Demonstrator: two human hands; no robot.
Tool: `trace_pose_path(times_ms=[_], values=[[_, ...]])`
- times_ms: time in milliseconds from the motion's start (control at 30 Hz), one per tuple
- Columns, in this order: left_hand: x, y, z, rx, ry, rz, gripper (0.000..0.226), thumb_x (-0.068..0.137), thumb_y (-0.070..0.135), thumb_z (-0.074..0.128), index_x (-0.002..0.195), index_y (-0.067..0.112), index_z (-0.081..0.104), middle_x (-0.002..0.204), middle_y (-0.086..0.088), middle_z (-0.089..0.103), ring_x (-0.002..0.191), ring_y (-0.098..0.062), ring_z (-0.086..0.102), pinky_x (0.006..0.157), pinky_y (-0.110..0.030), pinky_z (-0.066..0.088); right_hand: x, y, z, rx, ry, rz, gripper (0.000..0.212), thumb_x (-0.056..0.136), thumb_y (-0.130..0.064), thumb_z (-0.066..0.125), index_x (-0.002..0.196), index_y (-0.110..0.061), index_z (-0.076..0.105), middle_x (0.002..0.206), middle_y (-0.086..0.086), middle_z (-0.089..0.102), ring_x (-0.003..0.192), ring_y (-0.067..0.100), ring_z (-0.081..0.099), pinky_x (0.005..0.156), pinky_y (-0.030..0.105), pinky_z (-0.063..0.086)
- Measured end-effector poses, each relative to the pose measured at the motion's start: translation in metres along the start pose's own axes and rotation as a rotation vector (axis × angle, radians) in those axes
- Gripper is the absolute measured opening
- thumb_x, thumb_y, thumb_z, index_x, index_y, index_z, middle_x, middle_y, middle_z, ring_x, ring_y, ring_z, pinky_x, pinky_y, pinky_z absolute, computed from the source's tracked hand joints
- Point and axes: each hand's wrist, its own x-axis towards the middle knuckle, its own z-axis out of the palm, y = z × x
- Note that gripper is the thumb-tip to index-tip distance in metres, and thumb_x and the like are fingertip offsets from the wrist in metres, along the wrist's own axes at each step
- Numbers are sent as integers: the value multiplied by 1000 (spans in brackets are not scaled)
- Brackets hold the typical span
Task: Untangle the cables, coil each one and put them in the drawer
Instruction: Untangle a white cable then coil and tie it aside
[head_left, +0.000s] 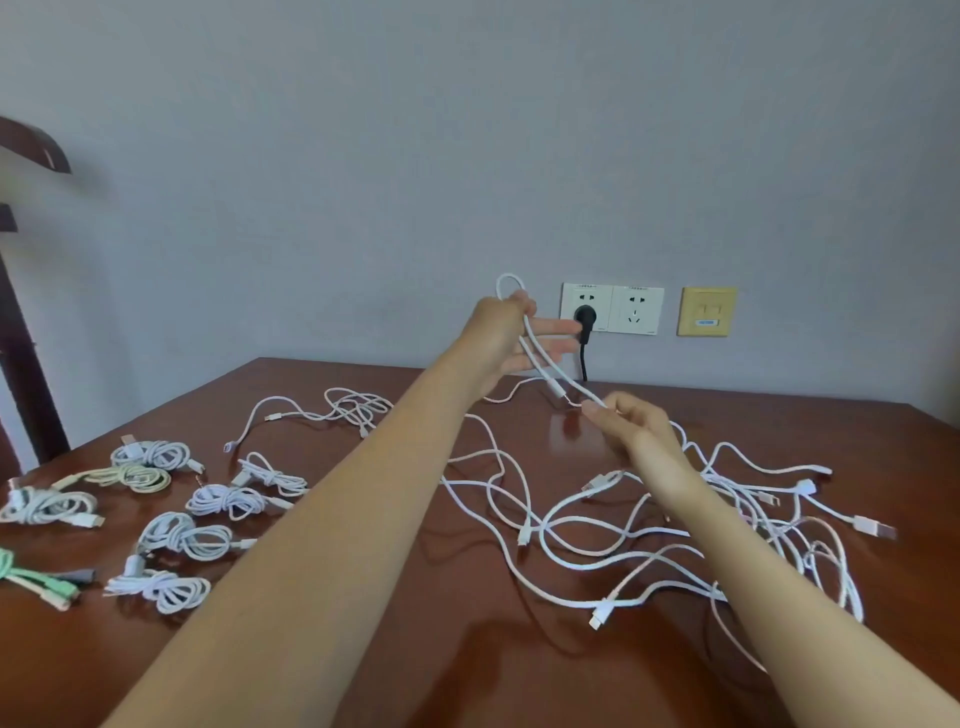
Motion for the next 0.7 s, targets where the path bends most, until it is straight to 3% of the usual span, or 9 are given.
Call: trace_pose_path(times_ms=[100, 200, 300, 400, 500, 567, 700], values=[[-4, -19, 4, 24, -8, -72, 29, 104, 22, 22, 78, 15, 33, 55, -5, 68, 48, -16, 66, 44, -19, 51, -2, -1, -7, 49, -45, 28, 43, 84, -15, 60, 45, -21, 45, 42, -10, 29, 42, 7, 24, 48, 21, 22], [-2, -38, 3, -58, 28, -114, 30, 104, 23, 21, 79, 15, 34, 62, -6, 71, 49, -14, 67, 44, -18, 50, -1, 0, -6, 208, -96, 54, 27, 76, -26, 67, 58, -13, 52, 43, -8, 27, 41, 8, 26, 49, 22, 28], [-3, -53, 4, -66, 48, -152, 29, 104, 24, 20, 80, 16, 33, 74, -5, 71, 48, -12, 66, 43, -16, 49, 0, 6, -4, 317, -115, 106, 33, 78, -35, 67, 65, -9, 51, 47, -7, 22, 45, 9, 20, 43, 18, 27], [-4, -66, 5, -80, 50, -183, 29, 104, 23, 20, 82, 15, 36, 86, -12, 71, 48, -12, 66, 45, -16, 50, -3, 17, 0, 130, -22, 144, 27, 79, -28, 68, 63, -9, 55, 44, -8, 26, 42, 7, 23, 37, 13, 25], [-3, -75, 3, -142, 39, -214, 30, 104, 23, 22, 88, 12, 45, 90, -16, 70, 54, -14, 68, 47, -18, 52, -1, 30, 3, 44, 102, 140, 22, 83, -19, 68, 64, -13, 59, 40, -15, 44, 32, 3, 33, 35, 10, 27], [-3, -81, 3, -185, 38, -225, 34, 105, 24, 21, 94, 10, 49, 100, -20, 68, 65, -19, 69, 49, -20, 54, 3, 35, 2, 25, 189, 133, 17, 83, -17, 69, 68, -13, 62, 49, -16, 53, 30, 1, 41, 37, 8, 30], [-3, -100, 2, -168, 31, -243, 39, 104, 26, 19, 115, 3, 49, 105, -17, 61, 94, -25, 61, 65, -25, 54, 6, 42, 3, -110, 262, 129, 21, 81, -21, 71, 62, -19, 60, 65, -6, 60, 36, 2, 49, 54, 20, 39]])
